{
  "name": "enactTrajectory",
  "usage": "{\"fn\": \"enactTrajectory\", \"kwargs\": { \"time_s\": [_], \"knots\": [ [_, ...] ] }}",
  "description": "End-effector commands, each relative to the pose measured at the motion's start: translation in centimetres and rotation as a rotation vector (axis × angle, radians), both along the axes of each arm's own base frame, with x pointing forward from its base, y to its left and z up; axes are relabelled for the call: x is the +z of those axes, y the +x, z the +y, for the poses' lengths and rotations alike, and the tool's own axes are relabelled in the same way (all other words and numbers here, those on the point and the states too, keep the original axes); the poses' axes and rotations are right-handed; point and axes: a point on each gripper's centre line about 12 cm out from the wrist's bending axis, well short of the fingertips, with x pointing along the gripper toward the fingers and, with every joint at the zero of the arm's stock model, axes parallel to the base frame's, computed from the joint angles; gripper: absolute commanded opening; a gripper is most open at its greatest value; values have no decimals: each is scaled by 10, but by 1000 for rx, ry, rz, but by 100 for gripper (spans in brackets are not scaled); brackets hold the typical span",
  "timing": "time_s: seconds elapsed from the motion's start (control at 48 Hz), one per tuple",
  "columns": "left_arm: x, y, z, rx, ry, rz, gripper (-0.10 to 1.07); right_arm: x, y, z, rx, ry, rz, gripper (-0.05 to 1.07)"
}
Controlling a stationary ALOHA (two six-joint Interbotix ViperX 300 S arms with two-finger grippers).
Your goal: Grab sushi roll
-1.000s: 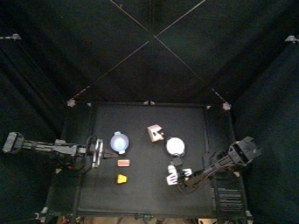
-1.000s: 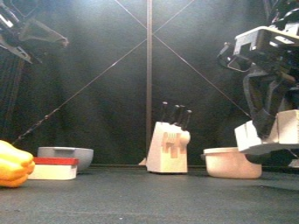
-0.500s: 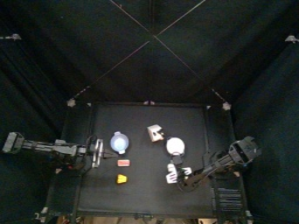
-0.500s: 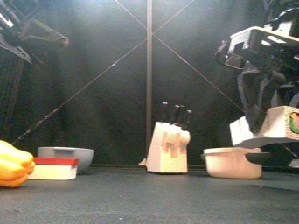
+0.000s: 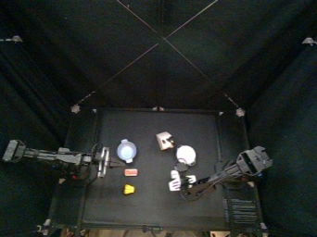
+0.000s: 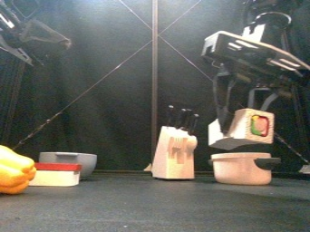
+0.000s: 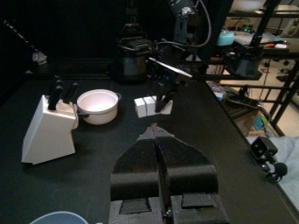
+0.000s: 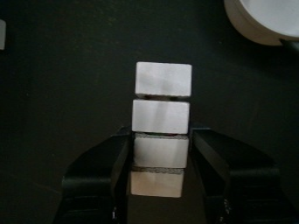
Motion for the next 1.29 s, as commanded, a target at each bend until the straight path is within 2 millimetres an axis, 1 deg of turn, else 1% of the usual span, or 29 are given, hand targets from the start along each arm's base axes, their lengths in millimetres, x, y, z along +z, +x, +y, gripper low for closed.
{"fn": "enactTrajectory", "kwargs": {
  "time_s": [0.0,0.188,0.292,0.521,0.667,0.875,1.125,1.208,1.271],
  "knots": [
    [8,3,0,2,-3,-24,-2,16,23,-5,-6,-7,-62,45],
    [8,2,0,1,-3,-24,-2,13,43,-17,-44,-8,-66,45],
    [8,2,0,1,-2,-23,-2,8,47,-22,-66,-2,-58,45],
    [7,2,0,1,-2,-21,-2,-14,52,-27,-121,30,-7,45],
    [7,2,0,1,-4,-21,-2,-18,60,-35,-149,34,-2,45],
    [5,2,0,2,-8,-17,-2,-24,74,-36,-147,25,-3,45],
    [5,2,0,6,-20,-14,-2,-24,72,-39,-163,4,17,46],
    [5,2,0,4,-20,-14,-2,-25,72,-39,-165,1,22,48],
    [5,2,0,6,-20,-16,-2,-26,73,-39,-165,1,22,51]
  ]
}}
